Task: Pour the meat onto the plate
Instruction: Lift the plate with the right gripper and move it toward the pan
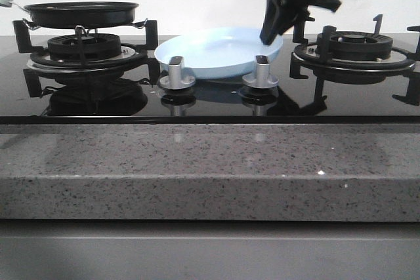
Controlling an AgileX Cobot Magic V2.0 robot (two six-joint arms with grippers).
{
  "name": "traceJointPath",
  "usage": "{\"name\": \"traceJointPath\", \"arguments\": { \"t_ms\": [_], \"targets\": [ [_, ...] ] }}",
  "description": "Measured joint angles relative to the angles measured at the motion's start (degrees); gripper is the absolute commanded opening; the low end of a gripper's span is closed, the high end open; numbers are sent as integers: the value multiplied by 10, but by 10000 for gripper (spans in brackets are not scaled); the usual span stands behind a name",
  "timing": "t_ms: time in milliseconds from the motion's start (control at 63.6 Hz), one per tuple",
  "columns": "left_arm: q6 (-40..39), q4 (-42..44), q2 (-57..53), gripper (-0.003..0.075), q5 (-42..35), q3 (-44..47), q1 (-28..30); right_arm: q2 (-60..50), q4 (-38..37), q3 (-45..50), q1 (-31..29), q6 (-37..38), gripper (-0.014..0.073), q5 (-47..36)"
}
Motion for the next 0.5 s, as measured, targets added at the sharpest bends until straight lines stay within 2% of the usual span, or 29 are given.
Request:
{"name": "traceJointPath", "arguments": {
  "t_ms": [267, 503],
  "targets": [
    [0, 0, 0, 437, 0, 0, 0, -94, 19, 35, 0, 9, -67, 12],
    [0, 0, 0, 437, 0, 0, 0, -207, 41, 222, 22, -24, -67, -34]
  ]
}}
